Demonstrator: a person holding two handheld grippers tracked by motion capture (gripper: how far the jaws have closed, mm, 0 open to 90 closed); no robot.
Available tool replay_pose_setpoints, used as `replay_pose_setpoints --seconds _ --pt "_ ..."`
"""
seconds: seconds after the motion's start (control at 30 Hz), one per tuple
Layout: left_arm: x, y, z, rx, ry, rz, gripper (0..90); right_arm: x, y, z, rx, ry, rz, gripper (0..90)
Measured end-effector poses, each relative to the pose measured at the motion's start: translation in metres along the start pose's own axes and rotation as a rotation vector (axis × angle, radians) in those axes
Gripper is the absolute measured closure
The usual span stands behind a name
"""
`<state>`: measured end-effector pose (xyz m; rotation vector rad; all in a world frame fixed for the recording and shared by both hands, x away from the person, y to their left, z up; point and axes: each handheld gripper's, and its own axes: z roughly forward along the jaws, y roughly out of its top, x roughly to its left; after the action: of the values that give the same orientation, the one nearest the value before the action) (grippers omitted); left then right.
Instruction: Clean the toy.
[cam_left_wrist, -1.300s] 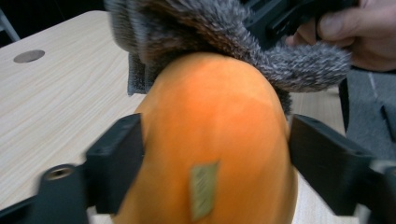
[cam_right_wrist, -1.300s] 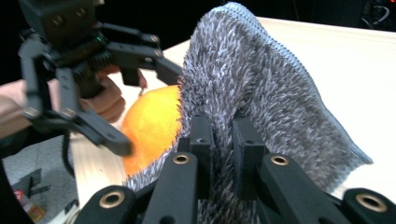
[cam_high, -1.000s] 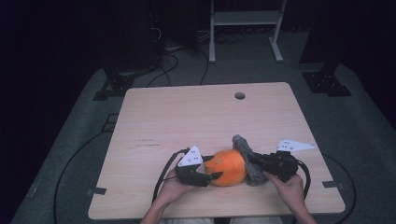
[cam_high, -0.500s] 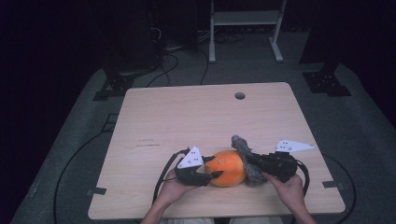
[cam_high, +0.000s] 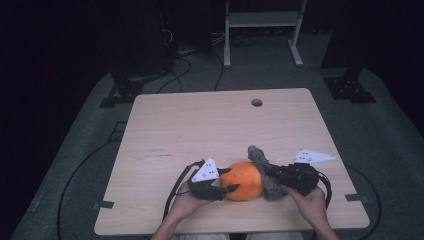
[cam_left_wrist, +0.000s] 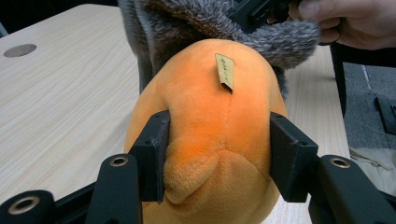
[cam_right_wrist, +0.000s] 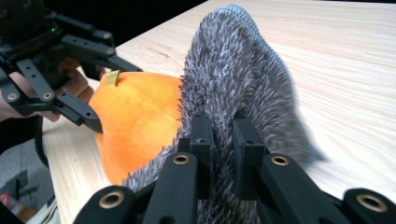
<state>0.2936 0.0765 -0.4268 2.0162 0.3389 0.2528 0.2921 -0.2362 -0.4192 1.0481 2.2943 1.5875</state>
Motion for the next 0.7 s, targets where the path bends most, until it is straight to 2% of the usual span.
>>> replay_pose_setpoints --seconds 0.07,0.13,0.17,0.23,0.27,0.33,0.4,0.47,0.57,0.6,0.67,0.7 --pt "0.000 0.001 0.001 -0.002 0.002 -0.001 46.2 0.007 0.003 -0.007 -0.057 0.033 0.001 80.1" --pt "-0.001 0.001 0.003 -0.007 0.003 -0.007 46.4 0.018 0.010 -0.007 -0.080 0.059 -0.047 80.1" --pt "-0.001 0.002 0.002 -0.006 0.004 -0.005 46.5 0.026 0.014 -0.004 -0.074 0.069 -0.077 80.1" --pt "-0.001 0.002 0.001 -0.001 0.006 -0.005 46.6 0.032 0.015 0.003 -0.039 0.058 -0.112 80.1" --pt "-0.001 0.002 0.001 -0.002 0.005 -0.014 46.6 0.030 0.013 0.008 -0.023 0.054 -0.114 80.1" --pt "0.000 0.003 0.000 -0.020 0.001 -0.028 46.6 0.017 0.006 0.009 -0.031 0.063 -0.051 80.1" --pt "0.000 0.004 -0.002 -0.031 0.008 -0.025 46.6 0.009 0.004 0.006 -0.008 0.018 -0.034 80.2" --pt "0.000 0.004 -0.003 -0.030 0.010 -0.025 46.8 0.005 0.001 0.000 -0.015 0.010 -0.007 80.1" --pt "-0.001 0.006 -0.002 -0.032 0.006 -0.027 46.9 0.016 0.008 -0.007 -0.081 0.053 -0.031 80.1" --pt "-0.002 0.007 -0.001 -0.045 -0.004 -0.036 47.0 0.022 0.012 -0.007 -0.092 0.067 -0.054 80.1" --pt "-0.003 0.008 0.000 -0.053 -0.011 -0.049 47.0 0.031 0.015 -0.001 -0.075 0.067 -0.106 80.0" --pt "-0.003 0.007 0.000 -0.034 0.000 -0.031 46.8 0.032 0.015 0.002 -0.066 0.061 -0.106 80.0"
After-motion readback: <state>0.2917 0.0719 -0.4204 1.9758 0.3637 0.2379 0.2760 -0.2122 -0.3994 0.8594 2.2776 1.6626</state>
